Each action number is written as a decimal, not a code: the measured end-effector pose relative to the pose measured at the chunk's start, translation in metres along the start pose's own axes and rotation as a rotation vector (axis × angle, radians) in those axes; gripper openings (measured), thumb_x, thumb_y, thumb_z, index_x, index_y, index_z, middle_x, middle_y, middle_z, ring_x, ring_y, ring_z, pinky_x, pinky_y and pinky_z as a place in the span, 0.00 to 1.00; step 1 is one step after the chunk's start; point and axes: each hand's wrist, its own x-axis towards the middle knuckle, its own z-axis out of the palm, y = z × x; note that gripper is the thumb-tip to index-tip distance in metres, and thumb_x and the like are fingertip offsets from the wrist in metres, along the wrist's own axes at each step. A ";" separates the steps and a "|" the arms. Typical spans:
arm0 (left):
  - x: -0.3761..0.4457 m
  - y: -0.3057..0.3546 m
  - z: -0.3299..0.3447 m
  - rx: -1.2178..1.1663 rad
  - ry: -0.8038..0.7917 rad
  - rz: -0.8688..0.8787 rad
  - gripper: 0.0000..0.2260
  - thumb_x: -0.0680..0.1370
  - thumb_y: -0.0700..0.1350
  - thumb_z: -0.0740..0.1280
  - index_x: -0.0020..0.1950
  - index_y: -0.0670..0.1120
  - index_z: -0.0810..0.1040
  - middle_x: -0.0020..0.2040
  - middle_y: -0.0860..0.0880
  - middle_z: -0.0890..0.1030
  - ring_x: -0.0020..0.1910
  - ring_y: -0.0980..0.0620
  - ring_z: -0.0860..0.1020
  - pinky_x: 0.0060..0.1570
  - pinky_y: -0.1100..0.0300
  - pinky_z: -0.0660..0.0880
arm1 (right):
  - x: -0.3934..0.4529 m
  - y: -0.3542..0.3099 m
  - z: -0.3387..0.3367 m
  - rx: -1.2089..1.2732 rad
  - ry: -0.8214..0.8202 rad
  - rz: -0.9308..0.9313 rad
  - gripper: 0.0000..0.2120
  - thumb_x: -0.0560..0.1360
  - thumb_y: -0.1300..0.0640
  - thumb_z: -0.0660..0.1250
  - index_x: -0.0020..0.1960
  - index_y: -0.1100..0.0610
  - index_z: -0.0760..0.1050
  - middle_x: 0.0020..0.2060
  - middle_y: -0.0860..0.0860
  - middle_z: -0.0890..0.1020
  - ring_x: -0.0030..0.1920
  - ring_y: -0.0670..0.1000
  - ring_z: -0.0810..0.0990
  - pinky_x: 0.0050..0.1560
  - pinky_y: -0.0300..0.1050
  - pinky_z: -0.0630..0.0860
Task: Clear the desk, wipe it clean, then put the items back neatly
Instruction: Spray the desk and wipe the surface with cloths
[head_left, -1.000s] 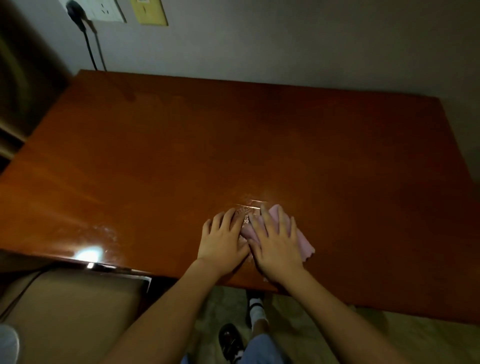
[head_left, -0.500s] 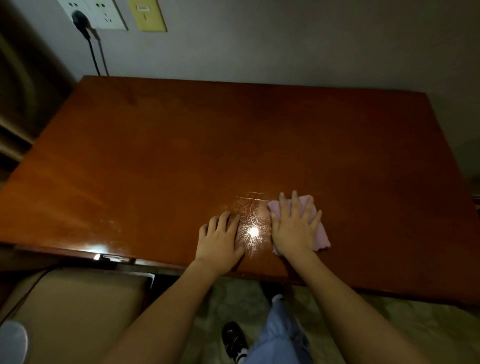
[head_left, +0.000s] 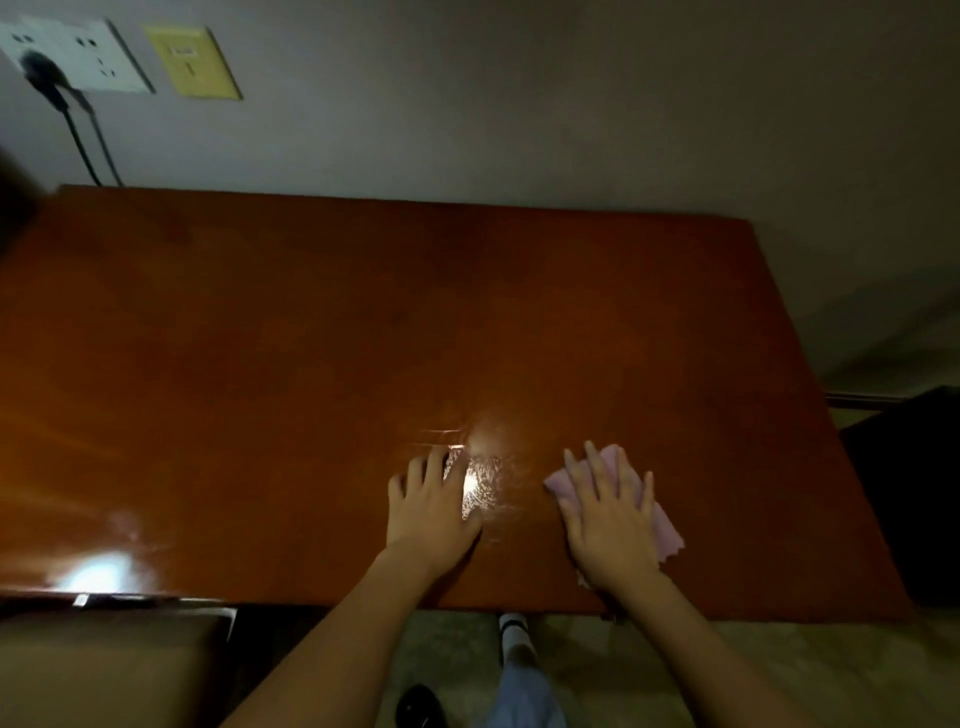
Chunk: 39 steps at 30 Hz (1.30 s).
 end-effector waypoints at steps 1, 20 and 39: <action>0.003 0.001 0.001 -0.003 0.001 -0.008 0.30 0.79 0.59 0.55 0.77 0.51 0.49 0.76 0.48 0.52 0.75 0.46 0.51 0.71 0.47 0.54 | 0.016 0.001 -0.006 0.036 0.020 0.066 0.32 0.75 0.39 0.30 0.78 0.47 0.42 0.77 0.50 0.42 0.76 0.58 0.39 0.71 0.62 0.36; 0.099 0.013 -0.031 0.008 0.016 -0.027 0.31 0.79 0.60 0.54 0.78 0.50 0.47 0.76 0.47 0.51 0.75 0.46 0.50 0.71 0.49 0.52 | 0.090 0.014 -0.023 -0.033 0.050 -0.138 0.29 0.80 0.41 0.37 0.75 0.50 0.60 0.75 0.53 0.61 0.75 0.60 0.54 0.71 0.66 0.53; 0.195 0.018 -0.069 -0.053 -0.008 -0.162 0.32 0.79 0.61 0.54 0.78 0.51 0.46 0.77 0.48 0.48 0.75 0.45 0.48 0.72 0.46 0.50 | 0.179 0.023 -0.063 -0.090 0.034 -0.327 0.25 0.80 0.42 0.45 0.74 0.49 0.61 0.72 0.51 0.65 0.74 0.57 0.53 0.70 0.62 0.46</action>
